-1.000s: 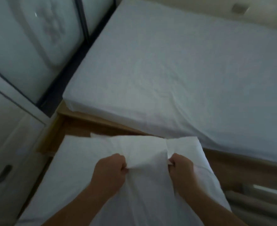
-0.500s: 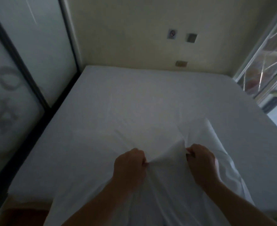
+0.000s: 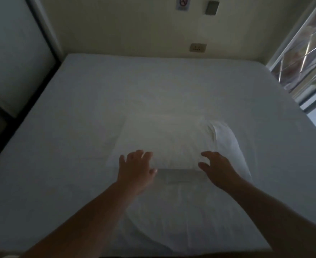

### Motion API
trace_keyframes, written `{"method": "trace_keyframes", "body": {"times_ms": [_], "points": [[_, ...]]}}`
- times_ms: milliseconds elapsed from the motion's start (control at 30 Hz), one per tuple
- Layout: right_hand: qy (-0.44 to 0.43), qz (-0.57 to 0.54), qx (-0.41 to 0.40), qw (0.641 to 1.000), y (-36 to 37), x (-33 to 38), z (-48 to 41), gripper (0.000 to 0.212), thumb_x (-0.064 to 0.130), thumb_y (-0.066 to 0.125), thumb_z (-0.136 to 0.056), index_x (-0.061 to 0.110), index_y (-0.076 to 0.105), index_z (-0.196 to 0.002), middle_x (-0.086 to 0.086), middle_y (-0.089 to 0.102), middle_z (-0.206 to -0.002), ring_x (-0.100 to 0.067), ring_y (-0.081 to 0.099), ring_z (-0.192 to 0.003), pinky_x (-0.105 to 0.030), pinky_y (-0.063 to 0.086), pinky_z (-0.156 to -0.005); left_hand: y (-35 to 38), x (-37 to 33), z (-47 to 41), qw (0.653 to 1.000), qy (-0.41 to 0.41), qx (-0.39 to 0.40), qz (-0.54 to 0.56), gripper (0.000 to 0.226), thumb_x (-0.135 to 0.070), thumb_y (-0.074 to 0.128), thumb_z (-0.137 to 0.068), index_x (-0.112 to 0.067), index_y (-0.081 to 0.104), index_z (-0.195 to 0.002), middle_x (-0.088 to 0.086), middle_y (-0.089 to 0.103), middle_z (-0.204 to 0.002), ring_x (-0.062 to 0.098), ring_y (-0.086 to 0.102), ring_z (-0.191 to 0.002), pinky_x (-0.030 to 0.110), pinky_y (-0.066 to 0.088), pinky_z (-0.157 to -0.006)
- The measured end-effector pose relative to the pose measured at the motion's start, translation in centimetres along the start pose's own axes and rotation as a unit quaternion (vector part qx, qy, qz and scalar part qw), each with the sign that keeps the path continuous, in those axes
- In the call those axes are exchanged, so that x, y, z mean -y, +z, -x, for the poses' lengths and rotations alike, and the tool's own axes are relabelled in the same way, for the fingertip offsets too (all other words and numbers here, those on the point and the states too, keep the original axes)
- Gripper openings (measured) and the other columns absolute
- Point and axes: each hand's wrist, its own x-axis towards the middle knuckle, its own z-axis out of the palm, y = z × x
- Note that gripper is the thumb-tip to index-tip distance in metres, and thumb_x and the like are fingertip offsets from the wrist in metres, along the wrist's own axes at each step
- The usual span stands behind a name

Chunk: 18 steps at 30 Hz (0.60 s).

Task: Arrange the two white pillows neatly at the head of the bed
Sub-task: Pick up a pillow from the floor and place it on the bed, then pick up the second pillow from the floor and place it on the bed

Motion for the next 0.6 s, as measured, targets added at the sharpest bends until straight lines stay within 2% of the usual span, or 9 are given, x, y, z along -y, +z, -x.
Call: {"method": "trace_keyframes", "body": {"times_ms": [167,333,433,500,600], "points": [[-0.047,0.018,0.047,0.998,4.8,2.4,3.0,0.045,0.033,0.06,-0.092,0.014,0.053,-0.133,-0.011,0.051,-0.14,-0.026,0.047,-0.128,-0.035,0.034,-0.106,0.9,5.0,4.9,0.998,-0.059,0.035,0.003,0.056,-0.047,0.047,-0.089,-0.025,0.035,-0.139,0.006,0.042,-0.143,0.029,0.041,-0.128,0.05,0.025,-0.111],[-0.106,0.041,0.101,0.988,9.5,8.4,8.3,0.045,0.033,0.055,-0.095,0.015,0.048,-0.135,-0.011,0.049,-0.14,-0.027,0.047,-0.127,-0.037,0.034,-0.106,1.5,10.5,13.7,0.991,-0.115,0.049,0.04,0.056,-0.044,0.044,-0.091,-0.023,0.032,-0.141,0.009,0.038,-0.145,0.031,0.039,-0.128,0.05,0.025,-0.111],[-0.141,0.053,0.137,0.979,12.7,12.6,13.2,0.045,0.031,0.056,-0.095,0.014,0.048,-0.136,-0.011,0.048,-0.141,-0.027,0.044,-0.129,-0.036,0.03,-0.109,2.1,13.7,20.1,0.983,-0.162,0.045,0.08,0.054,-0.042,0.047,-0.09,-0.021,0.035,-0.139,0.012,0.042,-0.141,0.033,0.043,-0.125,0.049,0.029,-0.108],[-0.176,0.09,0.169,0.966,15.6,14.9,16.9,0.046,0.035,0.056,-0.094,0.018,0.047,-0.136,-0.007,0.049,-0.14,-0.026,0.045,-0.127,-0.038,0.033,-0.107,3.3,16.0,25.0,0.973,-0.195,0.032,0.12,0.052,-0.041,0.048,-0.09,-0.019,0.039,-0.136,0.013,0.047,-0.135,0.034,0.047,-0.121,0.049,0.034,-0.105],[-0.237,0.171,0.236,0.927,21.8,17.7,22.2,0.049,0.041,0.056,-0.093,0.025,0.044,-0.137,-0.003,0.048,-0.141,-0.025,0.045,-0.127,-0.039,0.036,-0.105,7.9,19.8,34.5,0.945,-0.273,0.033,0.175,0.047,-0.038,0.05,-0.089,-0.017,0.044,-0.131,0.013,0.051,-0.13,0.033,0.05,-0.116,0.047,0.041,-0.099]]}}
